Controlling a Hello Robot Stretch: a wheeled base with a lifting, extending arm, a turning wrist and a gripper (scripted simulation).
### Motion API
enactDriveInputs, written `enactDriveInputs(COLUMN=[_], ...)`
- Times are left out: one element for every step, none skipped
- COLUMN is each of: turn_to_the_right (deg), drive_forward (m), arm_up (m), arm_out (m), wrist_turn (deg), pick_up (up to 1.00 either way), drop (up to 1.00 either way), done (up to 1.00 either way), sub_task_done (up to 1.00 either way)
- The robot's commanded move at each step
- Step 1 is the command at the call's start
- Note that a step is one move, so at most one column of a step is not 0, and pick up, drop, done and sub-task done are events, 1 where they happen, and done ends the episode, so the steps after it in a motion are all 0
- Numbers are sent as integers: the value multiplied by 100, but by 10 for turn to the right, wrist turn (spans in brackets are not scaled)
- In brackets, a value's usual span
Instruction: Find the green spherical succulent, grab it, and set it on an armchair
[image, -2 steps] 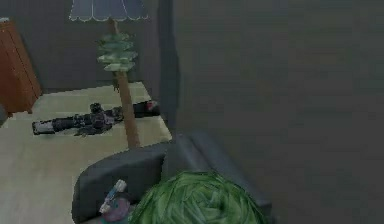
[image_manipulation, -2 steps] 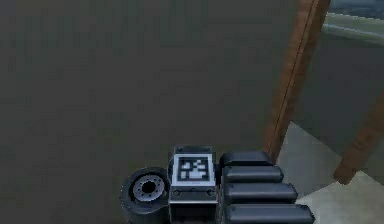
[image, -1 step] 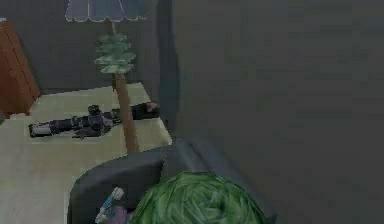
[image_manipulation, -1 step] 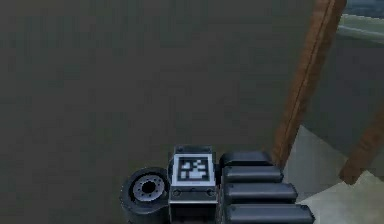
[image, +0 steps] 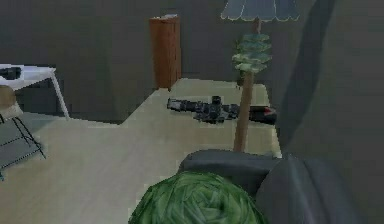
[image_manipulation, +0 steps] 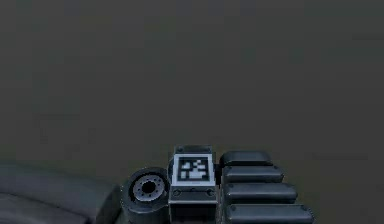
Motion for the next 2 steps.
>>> enactDriveInputs(turn_to_the_right=[330, -300], drive_forward=[0, 0], arm_up=[0, 0], arm_out=[0, 0], wrist_turn=[0, 0], pick_up=[0, 0], drop=[0, 0], done=[0, 0], sub_task_done=[0, 0])
